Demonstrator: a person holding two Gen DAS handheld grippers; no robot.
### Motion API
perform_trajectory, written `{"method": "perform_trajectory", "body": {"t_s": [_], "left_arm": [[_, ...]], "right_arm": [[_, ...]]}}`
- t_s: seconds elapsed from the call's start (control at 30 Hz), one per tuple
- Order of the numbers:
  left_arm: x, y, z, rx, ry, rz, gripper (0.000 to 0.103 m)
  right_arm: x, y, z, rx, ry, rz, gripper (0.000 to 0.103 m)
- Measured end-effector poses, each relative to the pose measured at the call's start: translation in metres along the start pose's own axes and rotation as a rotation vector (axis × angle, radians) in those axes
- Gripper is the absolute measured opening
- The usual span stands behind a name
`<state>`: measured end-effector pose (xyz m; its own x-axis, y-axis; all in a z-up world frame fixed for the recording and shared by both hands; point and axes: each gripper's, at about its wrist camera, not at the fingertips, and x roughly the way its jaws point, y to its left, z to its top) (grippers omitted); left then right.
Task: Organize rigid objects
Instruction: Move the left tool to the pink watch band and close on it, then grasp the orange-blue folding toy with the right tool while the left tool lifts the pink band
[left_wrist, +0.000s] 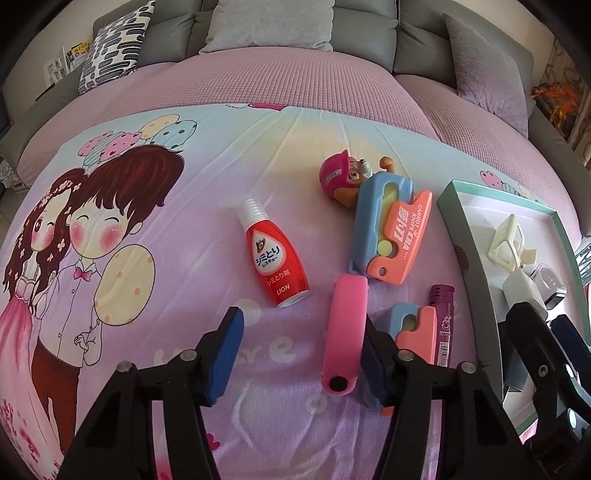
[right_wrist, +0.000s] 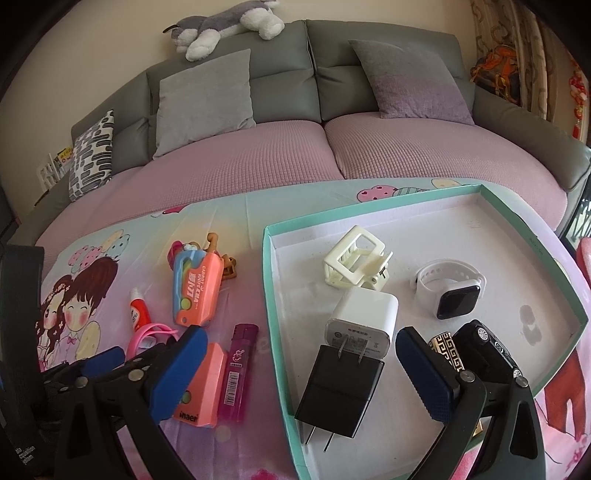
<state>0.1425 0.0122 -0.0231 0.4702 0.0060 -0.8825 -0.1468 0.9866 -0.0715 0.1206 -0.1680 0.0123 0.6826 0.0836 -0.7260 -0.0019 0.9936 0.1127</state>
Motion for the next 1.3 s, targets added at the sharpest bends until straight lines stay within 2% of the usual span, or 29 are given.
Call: {"method": "perform_trajectory", "body": {"t_s": [0.13,0.33,0.4,0.8,1.07,1.3], "left_arm": [[-0.003,-0.002,0.001,0.003,-0.013,-0.034,0.037],[-0.008,-0.001,0.002,-0.007,-0.029,-0.065,0.017],[-0.011,0.001,0.003,-0.013,-0.037,-0.068,0.015],[-0.026,0.02,0.006,-0.067,-0.078,-0.066,0.015],[-0.052,0.042,0.011,-0.126,-0.156,-0.034,0.015],[-0.056,0.057,0.011,-0.161,-0.161,0.003,0.015]], "right_arm": [[0.001,-0.001,0.0,0.002,0.003,-0.002,0.103],[0.001,-0.002,0.0,0.01,0.007,-0.004,0.103],[0.003,-0.002,0.0,0.01,0.013,-0.003,0.103],[0.007,0.012,-0.005,-0.039,0.043,0.03,0.103],[0.005,0.031,-0.01,-0.102,0.044,0.072,0.103],[0.001,0.052,-0.016,-0.168,0.04,0.122,0.1]]}}
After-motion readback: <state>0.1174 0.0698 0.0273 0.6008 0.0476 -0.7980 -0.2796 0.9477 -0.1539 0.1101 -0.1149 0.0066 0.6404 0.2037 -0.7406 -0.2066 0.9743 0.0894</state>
